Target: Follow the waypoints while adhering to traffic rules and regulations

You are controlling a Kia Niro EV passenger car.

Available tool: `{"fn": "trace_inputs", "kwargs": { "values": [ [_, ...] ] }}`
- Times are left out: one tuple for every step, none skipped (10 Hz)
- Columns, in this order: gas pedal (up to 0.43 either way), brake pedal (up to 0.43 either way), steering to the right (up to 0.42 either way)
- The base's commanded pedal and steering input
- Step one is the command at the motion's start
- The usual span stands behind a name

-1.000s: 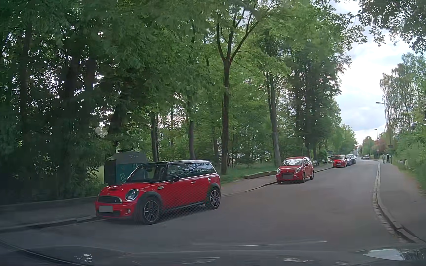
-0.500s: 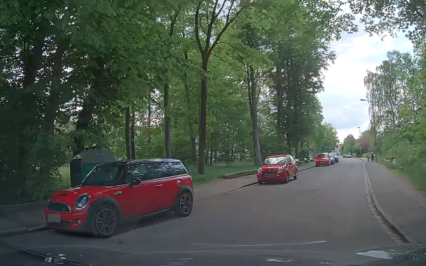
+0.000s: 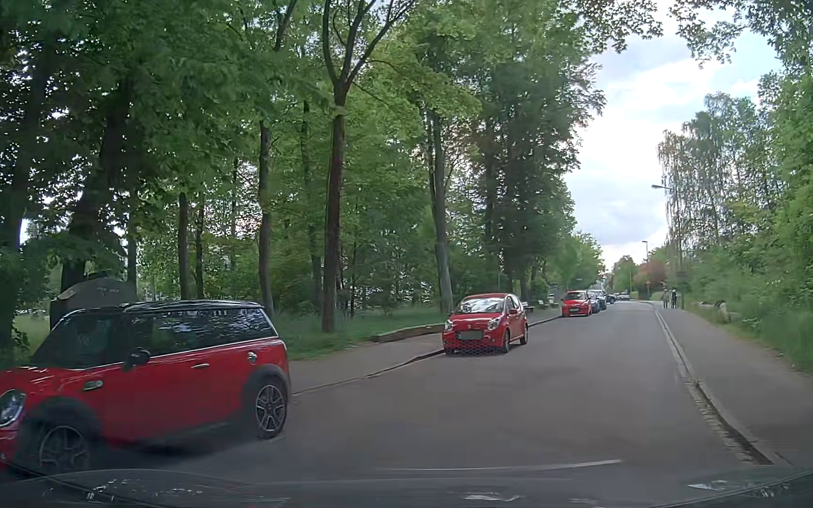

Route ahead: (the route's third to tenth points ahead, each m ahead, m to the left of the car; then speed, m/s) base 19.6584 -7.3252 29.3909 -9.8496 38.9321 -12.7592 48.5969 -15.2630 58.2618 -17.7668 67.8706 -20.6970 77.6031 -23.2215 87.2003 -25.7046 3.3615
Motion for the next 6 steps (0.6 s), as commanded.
{"fn": "trace_inputs", "kwargs": {
  "values": [
    [0.079, 0.018, 0.220],
    [0.079, 0.018, 0.219],
    [0.079, 0.018, 0.213],
    [0.079, 0.024, 0.193],
    [0.079, 0.024, 0.178],
    [0.087, 0.024, 0.162]
  ]
}}
